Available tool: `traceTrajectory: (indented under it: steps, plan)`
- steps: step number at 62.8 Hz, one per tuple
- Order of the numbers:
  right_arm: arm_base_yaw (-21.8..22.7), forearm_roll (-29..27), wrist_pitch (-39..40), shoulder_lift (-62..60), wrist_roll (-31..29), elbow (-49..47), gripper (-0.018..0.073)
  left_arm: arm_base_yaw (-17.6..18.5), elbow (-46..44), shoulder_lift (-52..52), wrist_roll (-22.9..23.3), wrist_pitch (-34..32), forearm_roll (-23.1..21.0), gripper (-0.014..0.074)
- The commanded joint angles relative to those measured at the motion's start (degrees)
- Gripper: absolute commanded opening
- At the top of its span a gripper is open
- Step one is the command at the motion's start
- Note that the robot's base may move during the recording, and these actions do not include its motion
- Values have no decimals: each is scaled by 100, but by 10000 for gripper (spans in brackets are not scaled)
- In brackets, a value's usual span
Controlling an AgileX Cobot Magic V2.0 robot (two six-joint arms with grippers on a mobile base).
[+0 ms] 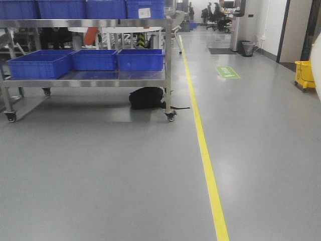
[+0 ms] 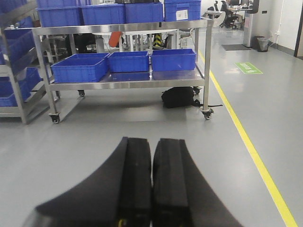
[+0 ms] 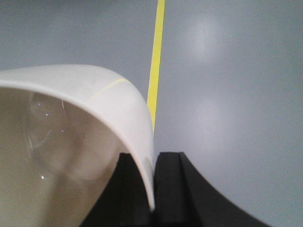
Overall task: Move white bin to right shelf second layer
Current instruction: 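Drive past the blue-bin racks toward the windows carrying the bin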
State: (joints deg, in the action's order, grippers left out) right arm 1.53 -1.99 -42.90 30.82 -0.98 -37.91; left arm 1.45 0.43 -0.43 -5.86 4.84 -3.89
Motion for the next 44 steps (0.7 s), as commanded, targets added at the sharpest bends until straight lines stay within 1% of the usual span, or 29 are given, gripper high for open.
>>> traceTrajectory:
  steps: [1, 44]
  plan:
    - [35, -7, 532, 10, 0, -167, 55, 45, 211, -75, 15, -484, -35, 85]
    - [35, -7, 525, 21, 0, -167, 55, 45, 211, -75, 15, -484, -35, 85]
